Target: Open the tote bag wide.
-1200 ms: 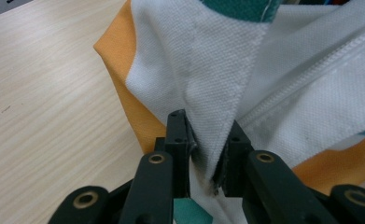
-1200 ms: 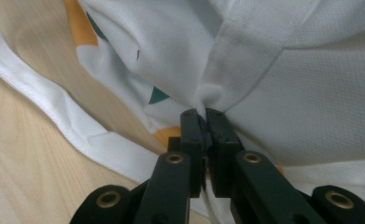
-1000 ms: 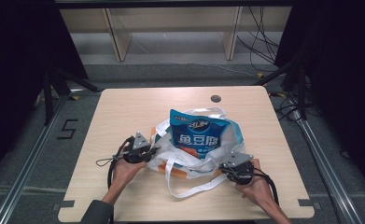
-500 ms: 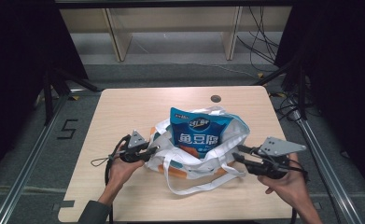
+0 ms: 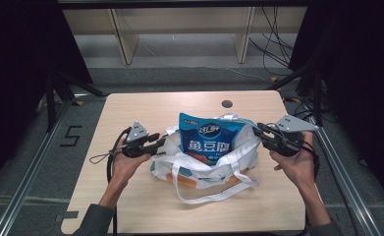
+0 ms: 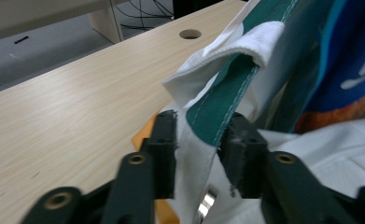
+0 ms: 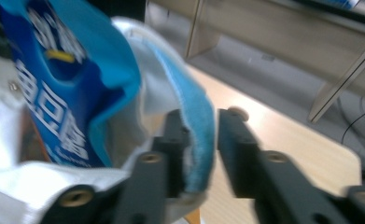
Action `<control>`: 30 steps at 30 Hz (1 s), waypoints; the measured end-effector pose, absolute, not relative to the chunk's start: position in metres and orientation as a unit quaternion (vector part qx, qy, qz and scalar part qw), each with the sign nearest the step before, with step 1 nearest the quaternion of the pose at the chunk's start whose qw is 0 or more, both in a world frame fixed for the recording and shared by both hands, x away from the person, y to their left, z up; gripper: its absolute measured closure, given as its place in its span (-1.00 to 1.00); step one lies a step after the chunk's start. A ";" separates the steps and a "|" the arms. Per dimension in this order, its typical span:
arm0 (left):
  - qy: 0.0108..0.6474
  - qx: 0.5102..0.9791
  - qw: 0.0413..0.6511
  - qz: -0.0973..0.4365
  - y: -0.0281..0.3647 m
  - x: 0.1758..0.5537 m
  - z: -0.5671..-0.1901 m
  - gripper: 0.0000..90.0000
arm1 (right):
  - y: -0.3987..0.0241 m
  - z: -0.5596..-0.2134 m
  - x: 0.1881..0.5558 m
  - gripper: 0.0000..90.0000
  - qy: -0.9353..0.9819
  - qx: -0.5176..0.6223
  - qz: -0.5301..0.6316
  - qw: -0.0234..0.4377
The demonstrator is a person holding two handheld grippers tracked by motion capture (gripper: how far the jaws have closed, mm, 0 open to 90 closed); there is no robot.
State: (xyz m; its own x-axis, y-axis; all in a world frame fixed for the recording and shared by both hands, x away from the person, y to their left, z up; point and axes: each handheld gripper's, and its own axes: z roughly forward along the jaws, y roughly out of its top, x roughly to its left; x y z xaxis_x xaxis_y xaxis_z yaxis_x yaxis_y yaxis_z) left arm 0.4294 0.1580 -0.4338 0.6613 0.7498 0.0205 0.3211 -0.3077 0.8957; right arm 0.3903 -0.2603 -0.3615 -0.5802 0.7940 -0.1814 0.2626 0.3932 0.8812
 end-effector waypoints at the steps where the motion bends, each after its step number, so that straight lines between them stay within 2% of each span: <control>1: 0.350 0.774 0.476 0.228 0.155 0.436 -0.437 0.67 | -0.260 -0.367 0.395 0.86 0.778 0.344 0.418 0.319; 2: 0.352 0.773 0.476 0.226 0.153 0.440 -0.439 0.80 | -0.260 -0.374 0.401 0.89 0.788 0.350 0.387 0.326; 5: 0.365 0.772 0.478 0.207 0.144 0.456 -0.450 0.89 | -0.269 -0.396 0.416 0.90 0.802 0.367 0.357 0.308; 14: 0.353 0.825 0.406 0.176 0.129 0.470 -0.490 0.91 | -0.275 -0.475 0.433 0.91 0.838 0.401 0.287 0.234; 17: 0.358 0.825 0.396 0.185 0.126 0.472 -0.500 0.91 | -0.271 -0.493 0.435 0.91 0.848 0.395 0.267 0.230; 18: 0.359 0.824 0.395 0.190 0.124 0.472 -0.502 0.91 | -0.271 -0.495 0.436 0.91 0.845 0.394 0.273 0.238; 21: 0.357 0.827 0.394 0.183 0.129 0.471 -0.497 0.85 | -0.275 -0.493 0.438 0.90 0.848 0.393 0.281 0.220; 22: 0.364 0.823 0.396 0.181 0.131 0.470 -0.494 0.76 | -0.276 -0.491 0.437 0.84 0.842 0.403 0.287 0.218; 24: 0.368 0.825 0.390 0.180 0.136 0.469 -0.489 0.54 | -0.279 -0.481 0.435 0.60 0.829 0.419 0.292 0.229; 27: 0.379 0.820 0.391 0.176 0.144 0.465 -0.477 0.26 | -0.286 -0.447 0.425 0.44 0.807 0.409 0.354 0.237; 29: 0.377 0.811 0.412 0.177 0.147 0.463 -0.465 0.18 | -0.287 -0.422 0.412 0.40 0.795 0.392 0.397 0.238; 30: 0.371 0.809 0.420 0.179 0.147 0.462 -0.458 0.15 | -0.283 -0.414 0.404 0.38 0.792 0.391 0.415 0.219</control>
